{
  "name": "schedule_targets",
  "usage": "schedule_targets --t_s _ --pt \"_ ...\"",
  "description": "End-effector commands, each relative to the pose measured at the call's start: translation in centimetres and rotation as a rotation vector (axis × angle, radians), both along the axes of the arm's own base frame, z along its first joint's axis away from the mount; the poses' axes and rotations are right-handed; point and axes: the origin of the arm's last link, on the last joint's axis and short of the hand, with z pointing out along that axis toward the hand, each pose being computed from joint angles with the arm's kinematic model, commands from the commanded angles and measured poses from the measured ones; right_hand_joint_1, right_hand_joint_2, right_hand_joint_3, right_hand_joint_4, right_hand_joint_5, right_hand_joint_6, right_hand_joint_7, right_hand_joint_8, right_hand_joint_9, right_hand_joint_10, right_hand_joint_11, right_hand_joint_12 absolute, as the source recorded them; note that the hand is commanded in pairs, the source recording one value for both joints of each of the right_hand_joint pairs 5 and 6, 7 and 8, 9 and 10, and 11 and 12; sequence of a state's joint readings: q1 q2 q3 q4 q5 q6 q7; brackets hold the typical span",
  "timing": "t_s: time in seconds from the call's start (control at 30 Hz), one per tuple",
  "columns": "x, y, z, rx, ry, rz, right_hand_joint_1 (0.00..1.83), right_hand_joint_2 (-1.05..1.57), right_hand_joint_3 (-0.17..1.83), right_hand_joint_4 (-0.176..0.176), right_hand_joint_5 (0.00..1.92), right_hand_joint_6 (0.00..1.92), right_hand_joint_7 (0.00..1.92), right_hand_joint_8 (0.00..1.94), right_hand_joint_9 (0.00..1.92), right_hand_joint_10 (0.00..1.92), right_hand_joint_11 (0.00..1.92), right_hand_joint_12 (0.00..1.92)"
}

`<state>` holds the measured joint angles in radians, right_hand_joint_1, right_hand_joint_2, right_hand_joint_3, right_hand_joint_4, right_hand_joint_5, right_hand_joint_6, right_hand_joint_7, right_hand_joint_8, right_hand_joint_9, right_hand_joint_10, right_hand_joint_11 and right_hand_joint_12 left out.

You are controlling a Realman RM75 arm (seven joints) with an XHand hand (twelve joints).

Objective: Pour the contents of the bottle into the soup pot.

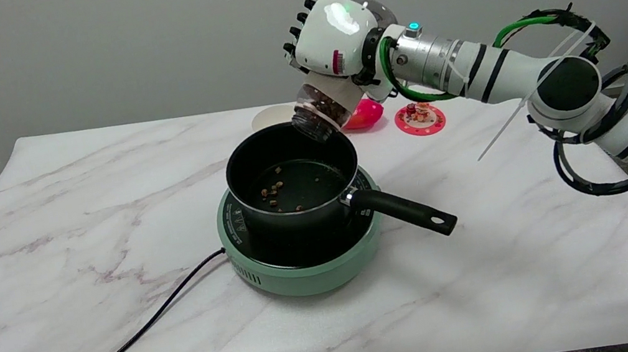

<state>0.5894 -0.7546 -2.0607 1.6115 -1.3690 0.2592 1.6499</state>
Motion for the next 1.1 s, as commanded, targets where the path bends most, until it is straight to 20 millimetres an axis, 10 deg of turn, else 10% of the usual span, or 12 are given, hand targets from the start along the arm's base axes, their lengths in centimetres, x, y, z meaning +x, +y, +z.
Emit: schedule_targets --t_s 0.03,1.1 --pt "1.77 0.11 0.39 0.018 0.079 0.031 1.62 0.67 0.96 0.000 1.92 1.92 1.92 1.92 1.41 1.41 1.19 1.19" --pt "2.76 0.16 -0.39 0.042 0.112 0.063 1.62 0.71 0.92 0.000 1.92 1.92 1.92 1.92 1.42 1.42 1.20 1.20"
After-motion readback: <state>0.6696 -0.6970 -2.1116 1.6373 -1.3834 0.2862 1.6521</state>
